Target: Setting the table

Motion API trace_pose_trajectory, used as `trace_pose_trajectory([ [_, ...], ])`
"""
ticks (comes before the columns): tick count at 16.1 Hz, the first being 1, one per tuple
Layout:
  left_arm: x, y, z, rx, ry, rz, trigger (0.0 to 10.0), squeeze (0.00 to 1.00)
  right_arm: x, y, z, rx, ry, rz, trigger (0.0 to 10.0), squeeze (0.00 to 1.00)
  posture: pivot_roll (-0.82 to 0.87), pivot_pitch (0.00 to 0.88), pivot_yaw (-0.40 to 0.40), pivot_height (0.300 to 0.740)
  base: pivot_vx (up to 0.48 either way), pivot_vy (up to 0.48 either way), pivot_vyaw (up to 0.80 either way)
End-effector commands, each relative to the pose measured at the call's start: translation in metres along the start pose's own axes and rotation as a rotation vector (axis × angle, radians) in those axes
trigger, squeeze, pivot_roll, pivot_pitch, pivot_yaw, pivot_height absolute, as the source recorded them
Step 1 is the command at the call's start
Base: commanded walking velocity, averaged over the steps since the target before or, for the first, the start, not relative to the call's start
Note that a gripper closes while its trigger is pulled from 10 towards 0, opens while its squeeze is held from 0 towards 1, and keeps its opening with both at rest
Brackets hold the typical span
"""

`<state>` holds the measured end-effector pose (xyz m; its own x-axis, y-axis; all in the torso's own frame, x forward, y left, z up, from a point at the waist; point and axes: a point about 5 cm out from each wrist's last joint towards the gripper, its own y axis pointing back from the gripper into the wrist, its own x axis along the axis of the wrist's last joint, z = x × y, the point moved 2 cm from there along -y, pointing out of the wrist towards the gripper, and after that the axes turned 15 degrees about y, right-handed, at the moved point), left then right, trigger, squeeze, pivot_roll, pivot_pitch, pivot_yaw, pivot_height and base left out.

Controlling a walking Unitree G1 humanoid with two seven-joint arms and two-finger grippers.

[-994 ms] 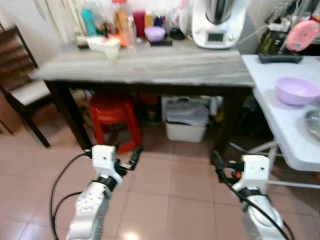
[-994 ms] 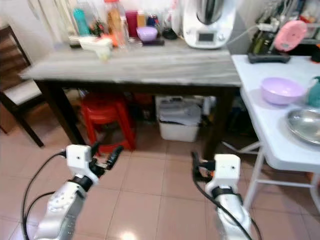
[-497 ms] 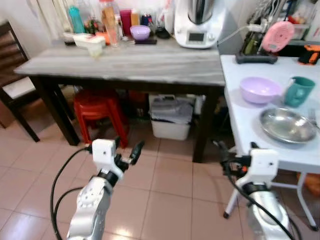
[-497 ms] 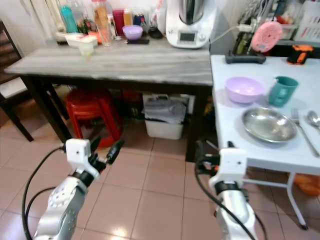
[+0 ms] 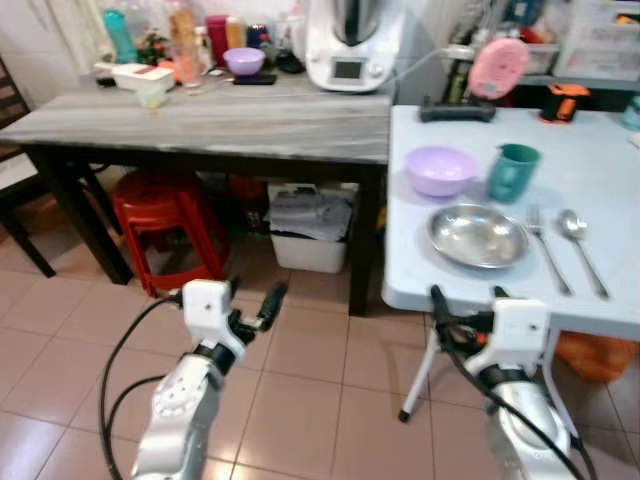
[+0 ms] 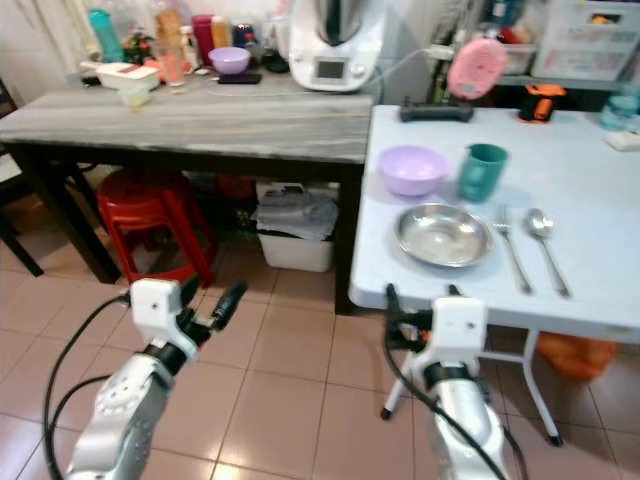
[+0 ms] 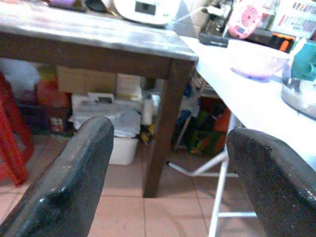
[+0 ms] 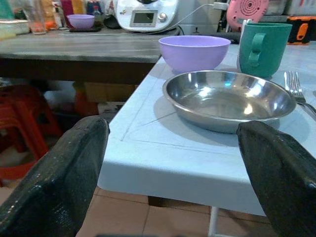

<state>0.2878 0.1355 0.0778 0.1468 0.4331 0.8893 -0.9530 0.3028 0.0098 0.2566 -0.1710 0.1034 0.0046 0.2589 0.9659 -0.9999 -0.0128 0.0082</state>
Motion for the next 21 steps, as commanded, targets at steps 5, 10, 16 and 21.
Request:
trace_pose_trajectory([
  [5, 0.005, -0.003, 0.003, -0.010, 0.016, 0.025, 10.0, 0.00, 0.003, -0.002, 0.003, -0.008, 0.004, 0.008, 10.0, 0.00, -0.09, 0.000, 0.075, 0.740, 0.000, -0.242, 0.00],
  [10, 0.006, -0.003, 0.003, -0.018, 0.014, 0.032, 10.0, 0.00, 0.003, -0.002, 0.003, -0.010, 0.002, 0.008, 10.0, 0.00, -0.09, 0.001, 0.075, 0.740, 0.000, 0.000, 0.00],
  [16, 0.007, -0.002, 0.012, -0.087, 0.045, 0.029, 10.0, 0.00, 0.004, -0.002, 0.006, -0.020, 0.012, 0.007, 10.0, 0.00, -0.10, 0.005, 0.073, 0.740, 0.000, 0.000, -0.53],
  [21, 0.011, -0.004, 0.016, -0.100, 0.056, 0.044, 10.0, 0.00, 0.015, -0.004, 0.009, -0.026, 0.043, 0.048, 10.0, 0.00, -0.10, 0.001, 0.067, 0.740, 0.000, 0.000, 0.00],
])
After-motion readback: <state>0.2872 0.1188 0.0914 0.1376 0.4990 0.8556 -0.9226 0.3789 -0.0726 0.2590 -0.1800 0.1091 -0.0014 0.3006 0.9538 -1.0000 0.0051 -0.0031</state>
